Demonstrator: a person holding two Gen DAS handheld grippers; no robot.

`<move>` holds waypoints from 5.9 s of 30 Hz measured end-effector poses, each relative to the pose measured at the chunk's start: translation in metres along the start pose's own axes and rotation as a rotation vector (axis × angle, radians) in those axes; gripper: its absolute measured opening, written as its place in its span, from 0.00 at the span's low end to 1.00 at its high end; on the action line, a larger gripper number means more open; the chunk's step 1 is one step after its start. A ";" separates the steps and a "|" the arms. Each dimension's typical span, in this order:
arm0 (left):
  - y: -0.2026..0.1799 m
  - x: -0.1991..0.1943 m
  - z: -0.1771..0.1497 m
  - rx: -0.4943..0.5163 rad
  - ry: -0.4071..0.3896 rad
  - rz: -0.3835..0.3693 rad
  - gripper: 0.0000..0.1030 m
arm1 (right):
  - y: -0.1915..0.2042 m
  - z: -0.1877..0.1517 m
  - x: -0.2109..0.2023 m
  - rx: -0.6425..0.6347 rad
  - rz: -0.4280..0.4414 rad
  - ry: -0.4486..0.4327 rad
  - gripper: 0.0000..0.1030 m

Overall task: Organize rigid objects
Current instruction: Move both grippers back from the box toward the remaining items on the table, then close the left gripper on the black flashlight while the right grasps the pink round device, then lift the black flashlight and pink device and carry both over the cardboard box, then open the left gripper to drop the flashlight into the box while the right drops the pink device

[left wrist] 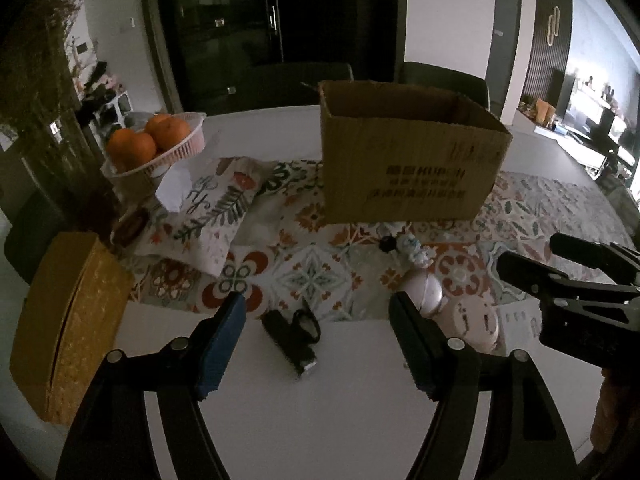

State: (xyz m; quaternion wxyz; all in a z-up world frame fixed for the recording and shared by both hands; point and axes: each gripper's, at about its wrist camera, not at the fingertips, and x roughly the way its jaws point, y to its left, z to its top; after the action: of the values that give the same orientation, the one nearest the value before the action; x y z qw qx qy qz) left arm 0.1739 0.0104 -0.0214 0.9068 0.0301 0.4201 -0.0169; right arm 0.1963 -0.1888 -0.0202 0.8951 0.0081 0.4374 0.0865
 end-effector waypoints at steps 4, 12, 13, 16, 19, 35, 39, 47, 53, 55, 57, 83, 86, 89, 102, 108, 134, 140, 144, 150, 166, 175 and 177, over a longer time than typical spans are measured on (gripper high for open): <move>0.001 0.001 -0.011 -0.018 -0.009 0.012 0.72 | -0.001 -0.015 -0.002 0.024 0.010 -0.039 0.80; 0.004 0.008 -0.030 -0.085 -0.024 -0.012 0.77 | 0.000 -0.039 0.004 0.045 0.043 -0.079 0.86; 0.006 0.011 -0.033 -0.096 -0.023 -0.017 0.77 | 0.001 -0.042 0.006 0.046 0.046 -0.077 0.87; 0.008 0.016 -0.039 -0.111 -0.022 -0.014 0.77 | 0.004 -0.049 0.012 0.041 0.052 -0.082 0.87; 0.011 0.019 -0.045 -0.127 -0.031 -0.010 0.79 | 0.005 -0.056 0.017 0.046 0.041 -0.088 0.87; 0.016 0.051 -0.060 -0.167 -0.035 0.051 0.81 | 0.005 -0.076 0.041 0.011 -0.076 -0.095 0.87; 0.018 0.065 -0.060 -0.177 -0.016 0.059 0.81 | 0.003 -0.075 0.052 0.014 -0.081 -0.071 0.87; 0.021 0.089 -0.056 -0.185 0.024 0.069 0.80 | 0.002 -0.071 0.074 -0.005 -0.122 -0.013 0.87; 0.027 0.102 -0.055 -0.209 0.038 0.074 0.78 | 0.008 -0.070 0.088 -0.029 -0.124 0.021 0.87; 0.028 0.106 -0.056 -0.207 0.041 0.078 0.75 | 0.009 -0.071 0.093 -0.030 -0.120 0.038 0.87; 0.029 0.110 -0.058 -0.212 0.049 0.068 0.72 | 0.010 -0.071 0.096 -0.031 -0.110 0.044 0.87; 0.021 0.093 -0.058 -0.129 -0.020 -0.081 0.39 | 0.010 -0.073 0.088 0.007 -0.036 0.014 0.73; 0.020 0.085 -0.056 -0.120 -0.034 -0.085 0.39 | 0.010 -0.072 0.079 0.006 -0.042 -0.007 0.73; 0.017 0.076 -0.054 -0.111 -0.051 -0.098 0.39 | 0.009 -0.070 0.070 0.012 -0.036 -0.030 0.73; 0.005 0.037 -0.025 -0.045 -0.164 -0.112 0.39 | 0.002 -0.052 0.030 0.022 -0.024 -0.150 0.73; -0.001 0.026 -0.009 -0.027 -0.197 -0.136 0.39 | -0.003 -0.039 0.016 0.033 -0.017 -0.200 0.73; -0.021 0.015 0.069 0.012 -0.276 -0.206 0.39 | -0.021 0.031 -0.018 0.028 -0.032 -0.372 0.73; -0.023 0.016 0.086 0.026 -0.295 -0.205 0.38 | -0.025 0.048 -0.019 0.017 -0.037 -0.391 0.73; -0.023 0.018 0.099 0.037 -0.302 -0.193 0.39 | -0.027 0.059 -0.019 0.008 -0.051 -0.404 0.73; -0.029 0.021 0.122 0.064 -0.304 -0.180 0.39 | -0.031 0.080 -0.013 0.004 -0.052 -0.400 0.73; -0.037 0.049 0.178 0.082 -0.257 -0.194 0.38 | -0.050 0.133 0.011 0.015 -0.037 -0.344 0.73; -0.040 0.081 0.192 0.081 -0.171 -0.204 0.39 | -0.061 0.151 0.042 0.027 -0.015 -0.261 0.73; -0.041 0.087 0.193 0.083 -0.157 -0.204 0.39 | -0.063 0.152 0.050 0.031 -0.009 -0.240 0.73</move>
State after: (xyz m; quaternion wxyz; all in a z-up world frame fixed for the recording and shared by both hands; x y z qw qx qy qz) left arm 0.3749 -0.0440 0.0353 0.9285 0.0234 0.3476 -0.1286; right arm 0.3544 -0.2330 0.0289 0.9411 0.0303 0.3286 0.0742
